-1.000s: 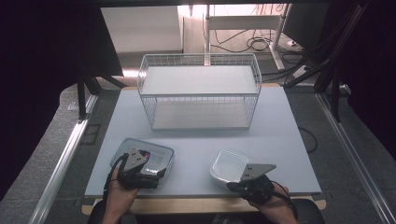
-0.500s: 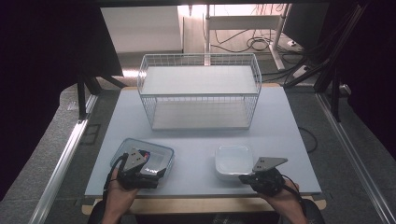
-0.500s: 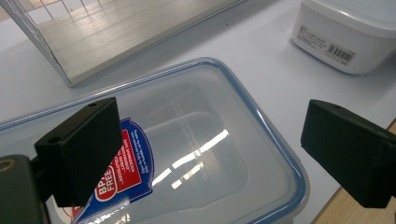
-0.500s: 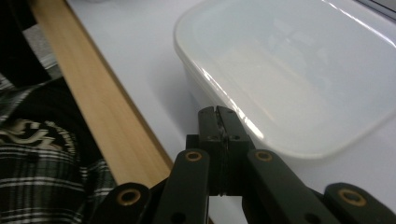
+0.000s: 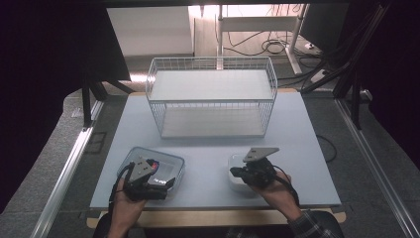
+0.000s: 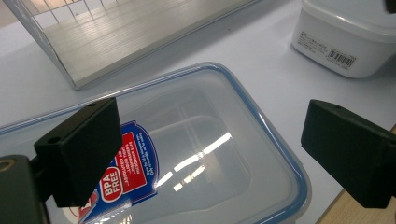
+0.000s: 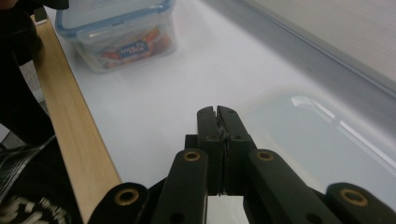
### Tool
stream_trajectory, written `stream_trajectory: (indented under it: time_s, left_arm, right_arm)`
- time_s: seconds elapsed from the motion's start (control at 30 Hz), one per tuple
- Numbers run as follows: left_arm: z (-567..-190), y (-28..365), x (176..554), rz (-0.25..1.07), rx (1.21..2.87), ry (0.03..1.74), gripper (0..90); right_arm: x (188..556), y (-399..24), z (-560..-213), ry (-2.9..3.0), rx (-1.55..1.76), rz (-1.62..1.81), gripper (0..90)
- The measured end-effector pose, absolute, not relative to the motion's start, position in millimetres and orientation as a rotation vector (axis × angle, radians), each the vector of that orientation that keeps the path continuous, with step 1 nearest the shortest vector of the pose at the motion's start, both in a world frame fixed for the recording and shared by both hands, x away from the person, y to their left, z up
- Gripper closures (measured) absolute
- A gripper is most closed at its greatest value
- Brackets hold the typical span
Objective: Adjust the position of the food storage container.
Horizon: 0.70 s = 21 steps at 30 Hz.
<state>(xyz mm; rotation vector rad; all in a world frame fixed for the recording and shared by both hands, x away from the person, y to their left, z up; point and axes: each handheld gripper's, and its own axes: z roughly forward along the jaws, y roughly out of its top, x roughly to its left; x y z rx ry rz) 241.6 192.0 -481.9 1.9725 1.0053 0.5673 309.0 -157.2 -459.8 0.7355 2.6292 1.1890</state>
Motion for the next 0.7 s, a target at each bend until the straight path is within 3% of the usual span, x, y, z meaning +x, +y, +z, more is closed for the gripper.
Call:
stream_trajectory:
  time_s: [0.23,0.7]
  left_arm:
    - [-482,193,241,0.57,1.971,1.003,5.5]
    - [-483,193,242,0.567,1.976,1.007,5.4]
  right_arm:
    - [317,-129,-471,2.669,0.671,1.046,87.7]
    - [319,-163,-469,2.627,0.737,0.996,89.1]
